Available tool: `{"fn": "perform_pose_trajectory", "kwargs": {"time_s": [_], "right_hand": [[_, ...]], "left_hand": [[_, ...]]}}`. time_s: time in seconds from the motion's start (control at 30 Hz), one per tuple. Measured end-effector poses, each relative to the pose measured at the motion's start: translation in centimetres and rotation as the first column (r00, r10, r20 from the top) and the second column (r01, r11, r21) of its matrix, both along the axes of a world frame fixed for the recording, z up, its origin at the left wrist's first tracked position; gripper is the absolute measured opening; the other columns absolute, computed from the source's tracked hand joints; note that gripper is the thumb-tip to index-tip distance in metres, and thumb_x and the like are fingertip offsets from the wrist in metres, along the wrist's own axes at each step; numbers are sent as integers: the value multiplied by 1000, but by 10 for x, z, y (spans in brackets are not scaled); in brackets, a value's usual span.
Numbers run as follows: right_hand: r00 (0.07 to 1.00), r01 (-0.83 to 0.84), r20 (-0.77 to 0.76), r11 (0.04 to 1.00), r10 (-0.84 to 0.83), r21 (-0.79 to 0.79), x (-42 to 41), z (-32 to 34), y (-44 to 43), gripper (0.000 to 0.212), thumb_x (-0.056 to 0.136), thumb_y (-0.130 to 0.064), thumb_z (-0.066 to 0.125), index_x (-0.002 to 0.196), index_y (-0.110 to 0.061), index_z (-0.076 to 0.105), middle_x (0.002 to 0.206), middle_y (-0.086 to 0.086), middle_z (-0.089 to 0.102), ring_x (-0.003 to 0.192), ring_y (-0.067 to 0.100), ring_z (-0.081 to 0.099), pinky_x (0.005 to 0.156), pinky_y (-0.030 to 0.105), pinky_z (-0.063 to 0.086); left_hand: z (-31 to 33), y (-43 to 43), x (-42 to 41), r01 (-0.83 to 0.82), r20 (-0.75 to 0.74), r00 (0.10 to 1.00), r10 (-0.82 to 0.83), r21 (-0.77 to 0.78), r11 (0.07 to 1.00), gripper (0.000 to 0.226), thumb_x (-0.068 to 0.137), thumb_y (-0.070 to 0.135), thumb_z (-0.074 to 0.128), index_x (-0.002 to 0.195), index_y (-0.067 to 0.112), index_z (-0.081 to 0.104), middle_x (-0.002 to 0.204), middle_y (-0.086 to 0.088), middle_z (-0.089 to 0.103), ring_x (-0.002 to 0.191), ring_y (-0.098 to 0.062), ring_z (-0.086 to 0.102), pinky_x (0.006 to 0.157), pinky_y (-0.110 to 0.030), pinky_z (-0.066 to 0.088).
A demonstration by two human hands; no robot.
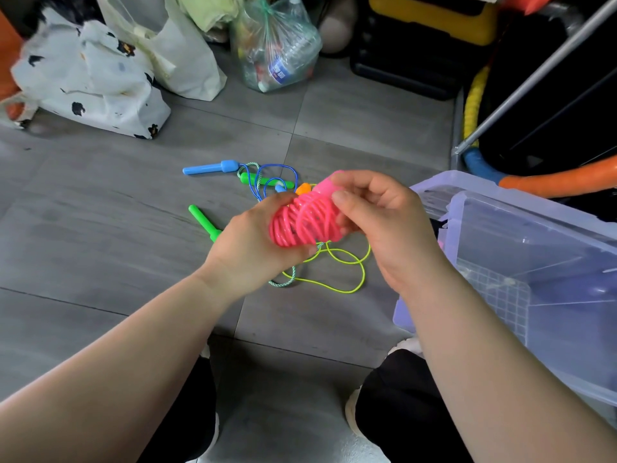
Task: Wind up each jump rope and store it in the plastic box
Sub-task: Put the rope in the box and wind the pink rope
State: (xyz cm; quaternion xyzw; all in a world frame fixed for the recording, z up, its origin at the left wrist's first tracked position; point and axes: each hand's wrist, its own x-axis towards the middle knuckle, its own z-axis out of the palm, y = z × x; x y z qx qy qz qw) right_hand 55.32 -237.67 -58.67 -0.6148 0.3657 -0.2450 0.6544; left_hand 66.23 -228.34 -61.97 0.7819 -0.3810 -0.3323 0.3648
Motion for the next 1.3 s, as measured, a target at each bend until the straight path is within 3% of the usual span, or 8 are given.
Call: {"fn": "perform_pose_trajectory", "kwargs": {"time_s": [0.1,0.23,0.37,0.53,0.67,0.8,1.03,1.3], "right_hand": [[985,21,-160,963,-66,-270,-4,-6,-4,28,80,-2,60,73,-29,60,63,-17,52,51,-5,47,57,8,38],[926,-155,-373,842,-58,-517,-3,-15,3,13,75,-16,68,87,-13,68,71,-17,43,57,-7,42,59,8,33],[905,-163,-416,834,-86,-527,0,-18,3,16,77,-22,67,91,-13,68,81,-10,47,59,-7,40,60,10,32],[909,-119,-406,876,-93,-467,3,-17,2,15,77,-27,67,89,-17,68,75,-17,41,61,-5,40,62,10,33],[881,-135,-458,860,-124,-492,5,-16,3,17,74,-29,69,85,-16,64,80,-10,42,66,1,42,64,20,34],[864,-168,-482,816,-148,-552,6,-18,5,18,76,-27,67,84,-11,62,89,-7,44,72,9,45,71,30,40],[894,-186,-444,854,-58,-486,3,-16,-5,12,73,-16,71,77,-6,67,66,-17,40,54,-4,44,57,7,35],[894,-214,-448,858,-21,-468,0,-16,-8,10,72,-13,72,72,-4,65,61,-15,42,54,-13,47,54,6,34]], "left_hand": [[2,-2,1,-50,6,999,50,-20,999,65,49,41,63,113,32,54,88,8,64,85,-15,63,78,-26,49],[-1,-3,10,-129,-57,990,126,-54,990,48,53,33,70,98,35,53,76,20,59,62,15,55,58,1,38],[-5,-2,9,-118,-64,991,116,-35,992,41,65,20,77,94,35,52,75,21,58,58,20,52,56,2,37],[-2,-3,7,-131,-55,990,129,-37,991,42,62,27,78,95,36,53,75,20,60,66,10,57,59,-1,39],[2,-5,-1,-133,-2,991,133,-10,991,54,59,38,72,110,32,55,82,14,64,83,-14,61,73,-23,47],[4,-6,-3,-140,10,990,140,11,990,66,51,41,62,116,31,52,97,4,67,94,-20,62,85,-33,49],[2,-5,-2,-128,30,991,127,30,991,73,50,42,63,120,29,51,97,6,62,98,-22,61,88,-35,48],[3,-5,-4,-126,35,992,125,43,991,73,49,44,62,119,29,50,92,7,60,94,-22,61,82,-31,46]]}}
